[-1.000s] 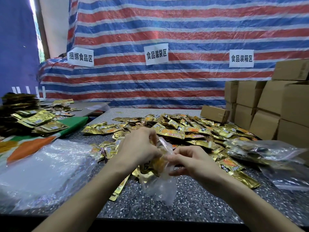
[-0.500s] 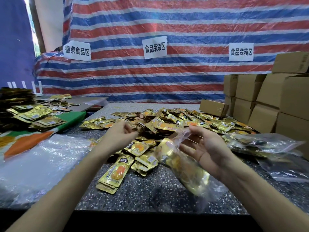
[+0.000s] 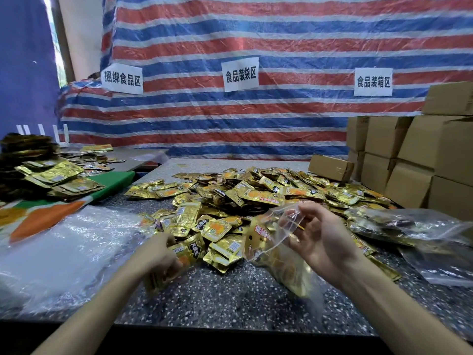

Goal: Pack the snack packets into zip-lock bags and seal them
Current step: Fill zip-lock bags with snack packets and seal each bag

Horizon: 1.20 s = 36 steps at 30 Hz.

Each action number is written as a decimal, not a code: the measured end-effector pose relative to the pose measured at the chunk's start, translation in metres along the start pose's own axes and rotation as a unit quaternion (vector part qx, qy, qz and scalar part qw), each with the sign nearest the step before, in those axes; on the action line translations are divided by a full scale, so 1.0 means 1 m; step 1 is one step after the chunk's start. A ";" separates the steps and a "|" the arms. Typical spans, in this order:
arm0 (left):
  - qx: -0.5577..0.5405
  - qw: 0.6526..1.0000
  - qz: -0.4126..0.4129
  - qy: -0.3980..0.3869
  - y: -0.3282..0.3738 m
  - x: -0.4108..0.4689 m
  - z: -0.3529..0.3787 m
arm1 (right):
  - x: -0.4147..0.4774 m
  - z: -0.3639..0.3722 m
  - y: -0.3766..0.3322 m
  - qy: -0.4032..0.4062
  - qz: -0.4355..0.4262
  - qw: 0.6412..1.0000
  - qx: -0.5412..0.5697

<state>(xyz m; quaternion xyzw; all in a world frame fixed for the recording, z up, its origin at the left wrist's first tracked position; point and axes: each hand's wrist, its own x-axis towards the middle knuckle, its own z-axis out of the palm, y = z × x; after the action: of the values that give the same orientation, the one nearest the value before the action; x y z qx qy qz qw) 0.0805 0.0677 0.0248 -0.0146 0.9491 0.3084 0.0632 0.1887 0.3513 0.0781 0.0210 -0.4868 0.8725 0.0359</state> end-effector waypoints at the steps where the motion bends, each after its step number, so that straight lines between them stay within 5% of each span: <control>1: -0.021 1.000 0.003 -0.015 0.002 -0.005 -0.007 | 0.001 0.000 0.002 -0.003 0.003 1.000 -0.009; 4: -0.079 0.995 0.035 -0.041 0.013 -0.025 -0.032 | 0.003 0.001 0.008 -0.009 0.010 0.999 -0.038; 10: -0.250 0.957 0.135 0.060 0.052 -0.076 -0.064 | 0.005 0.007 0.018 -0.013 0.001 0.997 -0.076; 16: -0.294 0.926 0.216 0.096 0.077 -0.117 -0.063 | 0.007 0.015 0.021 0.016 -0.013 0.995 -0.098; 23: -0.311 0.896 0.268 0.167 0.087 -0.137 -0.066 | 0.006 0.016 0.020 0.043 -0.027 0.992 -0.114; 36: -0.203 0.923 0.255 0.204 0.094 -0.119 -0.005 | 0.000 0.018 0.022 0.072 -0.067 0.973 -0.207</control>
<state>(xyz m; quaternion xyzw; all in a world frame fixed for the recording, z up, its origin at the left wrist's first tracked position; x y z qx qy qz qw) 0.1916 0.1393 0.0993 0.1527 0.8302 0.4905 -0.2167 0.1871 0.3240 0.0691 -0.0175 -0.6504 0.7476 0.1332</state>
